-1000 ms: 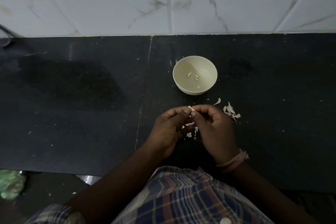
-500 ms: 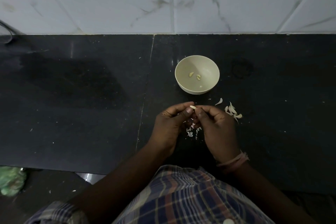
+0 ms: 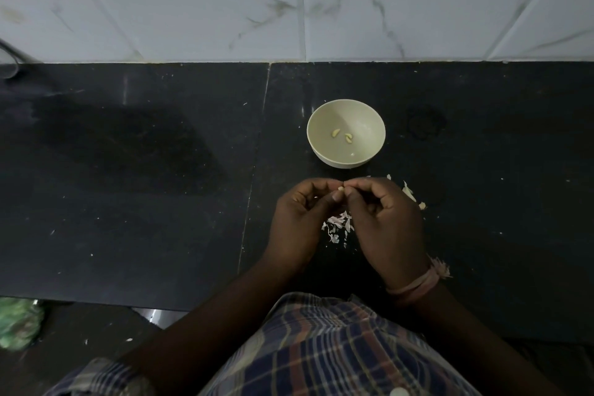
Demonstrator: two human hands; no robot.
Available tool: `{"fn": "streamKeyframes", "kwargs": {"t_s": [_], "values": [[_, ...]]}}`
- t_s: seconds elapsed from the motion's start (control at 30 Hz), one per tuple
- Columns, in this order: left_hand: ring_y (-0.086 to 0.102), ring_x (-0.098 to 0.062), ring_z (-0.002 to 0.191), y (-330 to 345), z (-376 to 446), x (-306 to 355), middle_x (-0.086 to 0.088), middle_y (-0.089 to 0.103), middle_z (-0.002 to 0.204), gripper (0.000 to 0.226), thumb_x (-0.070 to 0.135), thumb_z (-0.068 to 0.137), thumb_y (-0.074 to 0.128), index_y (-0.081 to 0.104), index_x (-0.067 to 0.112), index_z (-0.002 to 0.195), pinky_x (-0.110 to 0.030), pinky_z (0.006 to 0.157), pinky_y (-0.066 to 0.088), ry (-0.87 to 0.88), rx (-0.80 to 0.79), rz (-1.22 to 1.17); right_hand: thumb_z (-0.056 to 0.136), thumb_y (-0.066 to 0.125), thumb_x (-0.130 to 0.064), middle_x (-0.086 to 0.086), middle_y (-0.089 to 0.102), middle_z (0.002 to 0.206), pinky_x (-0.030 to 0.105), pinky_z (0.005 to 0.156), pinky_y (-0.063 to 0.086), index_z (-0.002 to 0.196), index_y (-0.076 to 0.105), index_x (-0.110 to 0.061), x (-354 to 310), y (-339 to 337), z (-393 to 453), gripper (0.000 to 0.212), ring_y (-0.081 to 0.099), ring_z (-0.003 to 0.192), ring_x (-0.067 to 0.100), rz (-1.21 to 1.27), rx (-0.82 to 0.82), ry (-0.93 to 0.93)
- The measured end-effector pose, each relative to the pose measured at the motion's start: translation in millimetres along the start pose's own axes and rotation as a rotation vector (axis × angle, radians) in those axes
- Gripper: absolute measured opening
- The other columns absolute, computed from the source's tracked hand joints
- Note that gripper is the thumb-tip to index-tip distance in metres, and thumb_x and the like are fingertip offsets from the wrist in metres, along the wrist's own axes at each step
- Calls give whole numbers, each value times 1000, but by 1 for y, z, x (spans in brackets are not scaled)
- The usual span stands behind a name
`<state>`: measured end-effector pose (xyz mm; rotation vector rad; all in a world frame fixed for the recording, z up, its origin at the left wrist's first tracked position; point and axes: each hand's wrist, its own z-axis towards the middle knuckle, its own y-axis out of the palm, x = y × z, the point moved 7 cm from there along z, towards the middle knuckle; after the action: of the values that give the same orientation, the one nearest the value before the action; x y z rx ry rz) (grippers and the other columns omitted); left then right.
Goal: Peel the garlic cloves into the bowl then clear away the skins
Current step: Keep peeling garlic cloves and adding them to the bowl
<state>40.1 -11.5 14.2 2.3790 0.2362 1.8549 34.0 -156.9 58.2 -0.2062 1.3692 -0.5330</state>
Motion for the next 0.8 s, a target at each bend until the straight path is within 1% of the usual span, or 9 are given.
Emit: {"fn": "streamKeyframes", "kwargs": {"t_s": [0.13,0.23,0.3,0.37,0.5,0.57,0.63,0.7,0.8], "values": [[74,-33,99,-2,-1,5,-12,78,99,14,4,94,67,76,6,104,-55,97,56,-9,19,56,92,71,-13,-6,70,89,16,72,51,96,74,-14,-1,-1,0,5,65,83,4,-14,-2,-8],[75,-26,96,-3,-2,8,-6,79,97,13,9,94,70,78,10,104,-50,95,58,20,16,130,91,72,-13,-5,70,89,24,72,54,95,74,-15,2,-1,1,4,65,81,5,-25,-11,-6],[76,-23,95,-2,-2,12,-3,79,96,13,10,94,71,79,12,104,-43,93,59,58,-6,165,91,73,-12,-5,69,89,28,71,54,95,73,-15,2,-1,3,5,65,81,7,-30,-31,-17],[75,-16,94,0,-2,18,2,80,95,14,10,93,72,80,13,104,-32,87,59,120,-19,234,90,73,-10,-5,68,89,28,71,53,95,72,-14,1,-2,4,6,65,82,6,-50,-52,-46],[72,0,88,-1,2,26,12,78,93,14,13,89,76,83,20,99,-17,80,52,234,-10,471,86,73,-6,-3,66,86,29,70,52,91,72,-12,1,-3,7,8,63,77,8,-105,-97,-101],[69,4,83,0,2,32,14,77,91,14,15,89,77,83,24,98,-11,76,48,301,-19,625,86,72,-5,-1,64,84,31,69,51,87,71,-11,1,-2,8,7,61,74,12,-161,-133,-148],[66,7,81,4,2,37,15,76,89,15,17,89,76,83,25,99,-5,71,43,343,-39,742,85,72,-5,0,62,82,27,68,48,86,70,-11,2,0,9,6,57,72,12,-208,-165,-175],[64,10,78,6,2,40,18,73,86,15,16,89,76,82,24,100,-2,69,39,354,-63,781,84,71,-6,-2,59,80,24,66,43,84,69,-13,4,2,10,7,53,70,11,-237,-187,-179],[61,16,75,6,2,41,27,65,79,16,12,89,75,82,22,99,0,68,37,360,-87,812,83,69,-10,-3,55,74,30,62,43,78,65,-17,6,5,10,10,51,66,12,-265,-221,-166]]}}
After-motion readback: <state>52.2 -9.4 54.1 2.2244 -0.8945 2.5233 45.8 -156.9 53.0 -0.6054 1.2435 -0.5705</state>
